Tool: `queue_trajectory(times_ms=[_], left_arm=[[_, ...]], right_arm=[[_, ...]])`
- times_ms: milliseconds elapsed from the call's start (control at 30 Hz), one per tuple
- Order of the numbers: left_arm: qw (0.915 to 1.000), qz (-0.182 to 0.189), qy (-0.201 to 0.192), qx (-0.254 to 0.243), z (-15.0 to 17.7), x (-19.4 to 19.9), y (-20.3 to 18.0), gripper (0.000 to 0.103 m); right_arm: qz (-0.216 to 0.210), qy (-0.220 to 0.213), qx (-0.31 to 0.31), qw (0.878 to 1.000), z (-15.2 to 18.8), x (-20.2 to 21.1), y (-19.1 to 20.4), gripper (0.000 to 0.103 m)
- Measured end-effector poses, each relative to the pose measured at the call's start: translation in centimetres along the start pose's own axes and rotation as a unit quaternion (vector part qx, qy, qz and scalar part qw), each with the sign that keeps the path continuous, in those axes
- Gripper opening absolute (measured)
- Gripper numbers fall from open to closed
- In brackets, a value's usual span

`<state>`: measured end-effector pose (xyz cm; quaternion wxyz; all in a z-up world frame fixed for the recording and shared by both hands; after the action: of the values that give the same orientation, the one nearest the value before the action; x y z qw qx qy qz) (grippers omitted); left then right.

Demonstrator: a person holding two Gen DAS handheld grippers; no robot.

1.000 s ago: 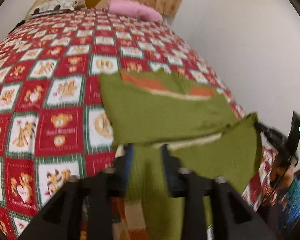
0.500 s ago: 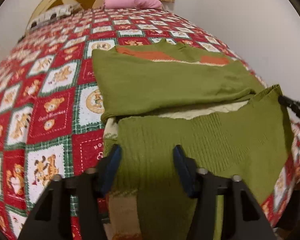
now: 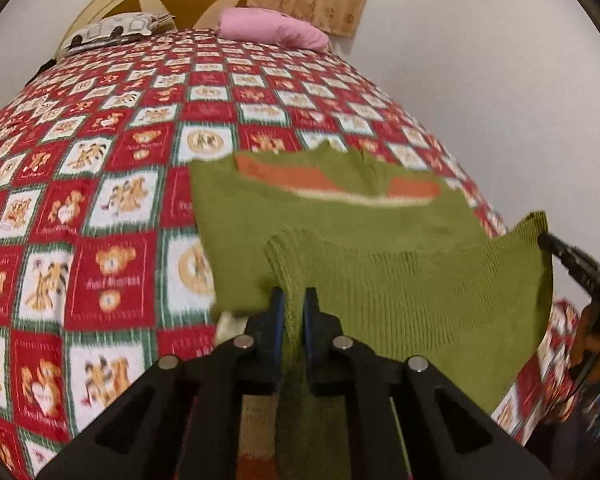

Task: Fold small clothes

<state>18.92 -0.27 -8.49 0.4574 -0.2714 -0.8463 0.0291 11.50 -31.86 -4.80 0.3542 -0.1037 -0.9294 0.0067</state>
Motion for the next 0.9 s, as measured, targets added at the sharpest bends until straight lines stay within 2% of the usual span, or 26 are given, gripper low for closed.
queue_trajectory(times_ms=[267, 333, 433, 567, 667, 767, 867, 900], left_arm=[[0.9989, 0.005, -0.022, 0.041, -8.7, -2.3, 2.1, 0.009], [0.9984, -0.011, -0.037, 0.041, -10.9, -3.4, 2.2, 0.009], [0.9977, -0.027, -0.049, 0.039, -12.6, -5.5, 2.2, 0.009], [0.9952, -0.075, -0.044, 0.046, -12.8, -9.9, 3.2, 0.009], [0.9910, -0.124, -0.024, 0.045, -10.9, -13.5, 4.6, 0.009], [0.9892, -0.139, -0.036, 0.030, -10.5, -13.6, 4.7, 0.013], [0.9847, -0.170, -0.038, 0.012, -10.5, -13.4, 4.7, 0.024], [0.9833, -0.178, -0.038, 0.010, -10.5, -13.4, 4.7, 0.036]], right_arm=[[0.012, -0.001, 0.018, 1.000, -6.8, -5.9, -1.8, 0.007], [0.024, -0.007, 0.029, 0.999, -8.4, -8.1, -2.2, 0.007], [0.049, -0.012, 0.035, 0.998, -9.6, -11.7, -2.9, 0.007], [0.083, 0.000, 0.060, 0.995, -8.1, -16.9, -3.1, 0.007], [0.102, 0.025, 0.088, 0.991, -5.9, -20.0, -3.0, 0.007], [0.103, 0.044, 0.093, 0.989, -4.9, -21.1, -3.1, 0.007], [0.088, 0.066, 0.079, 0.991, -4.5, -21.5, -3.6, 0.011], [0.078, 0.073, 0.061, 0.992, -4.5, -21.4, -4.1, 0.013]])
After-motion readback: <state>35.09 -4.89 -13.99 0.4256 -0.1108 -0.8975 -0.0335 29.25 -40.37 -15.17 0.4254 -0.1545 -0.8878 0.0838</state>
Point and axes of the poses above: each gripper's, at about its wrist camera, not at the fingertips, and x roughly against the way its jaws point, y to its left, z to its underside, the point moved 9 cm from there along -x, roughly the way its jaws point, and after that the axes turned 3 degrees about x, right-handed, at the moved point
